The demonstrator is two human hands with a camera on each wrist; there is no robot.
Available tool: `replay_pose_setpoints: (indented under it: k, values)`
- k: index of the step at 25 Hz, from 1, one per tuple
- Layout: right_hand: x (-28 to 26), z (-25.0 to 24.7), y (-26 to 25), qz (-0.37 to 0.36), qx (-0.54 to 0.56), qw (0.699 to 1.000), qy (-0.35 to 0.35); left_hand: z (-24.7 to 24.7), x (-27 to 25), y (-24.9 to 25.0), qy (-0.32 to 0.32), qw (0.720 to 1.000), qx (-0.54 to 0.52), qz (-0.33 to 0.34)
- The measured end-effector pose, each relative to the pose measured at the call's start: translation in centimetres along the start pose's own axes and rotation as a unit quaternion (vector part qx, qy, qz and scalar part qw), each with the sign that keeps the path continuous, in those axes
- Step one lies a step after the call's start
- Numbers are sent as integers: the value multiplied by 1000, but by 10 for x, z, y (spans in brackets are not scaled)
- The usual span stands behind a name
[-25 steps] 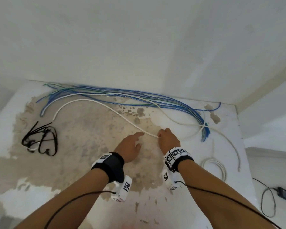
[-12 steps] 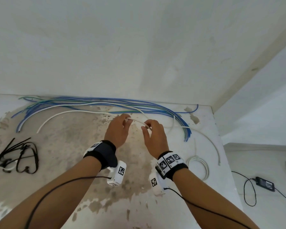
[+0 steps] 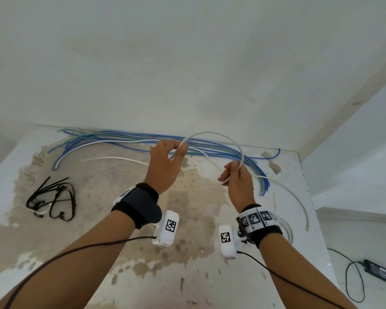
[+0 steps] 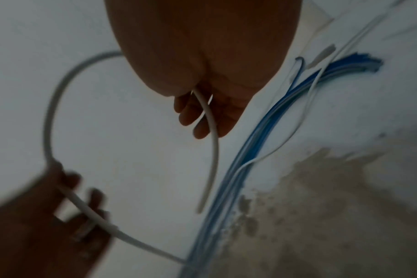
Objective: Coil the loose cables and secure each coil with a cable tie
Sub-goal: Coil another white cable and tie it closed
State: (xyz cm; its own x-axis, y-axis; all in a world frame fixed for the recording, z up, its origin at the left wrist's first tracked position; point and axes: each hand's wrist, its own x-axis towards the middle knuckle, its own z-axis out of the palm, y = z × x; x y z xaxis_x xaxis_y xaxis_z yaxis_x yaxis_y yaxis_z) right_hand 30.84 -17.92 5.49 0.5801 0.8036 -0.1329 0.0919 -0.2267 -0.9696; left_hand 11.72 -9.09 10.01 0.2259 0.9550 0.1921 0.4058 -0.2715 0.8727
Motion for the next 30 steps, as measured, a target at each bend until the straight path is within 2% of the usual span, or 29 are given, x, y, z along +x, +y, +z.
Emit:
replay_pose_setpoints:
  k: [2,4,7,9,11,14,17,20,23,26,30]
  values:
    - [-7,13,-28,42,150,988,-17,-9,-1,3,-40,997,-52,-35]
    - [-12,27,-55,88,264,960,-34,-23,-6,3,-106,985,-123,-55]
    - [-20,44,-78,155,375,913,-43,-48,-17,-6,-211,954,-210,-46]
    - [-25,58,-86,192,428,882,-36,-63,-29,-16,-246,953,-178,-12]
    - [-33,80,-91,217,461,860,-25,-74,-35,-22,-237,957,-168,4]
    - [-52,114,-98,233,496,836,-39,-85,-36,-19,-161,958,-235,-32]
    - [-78,143,-100,233,413,876,-83,-106,-31,-32,-123,936,-317,-87]
    - [-93,155,-100,185,338,918,-92,-136,-21,-60,-180,910,-354,-119]
    - [-103,153,-112,94,155,980,-79,-161,-18,-73,-264,899,-325,-130]
    - [-116,161,-128,35,19,990,-134,-174,-19,-74,-318,901,-275,-112]
    - [-125,182,-129,18,-7,985,-169,-181,-21,-76,-305,899,-286,-127]
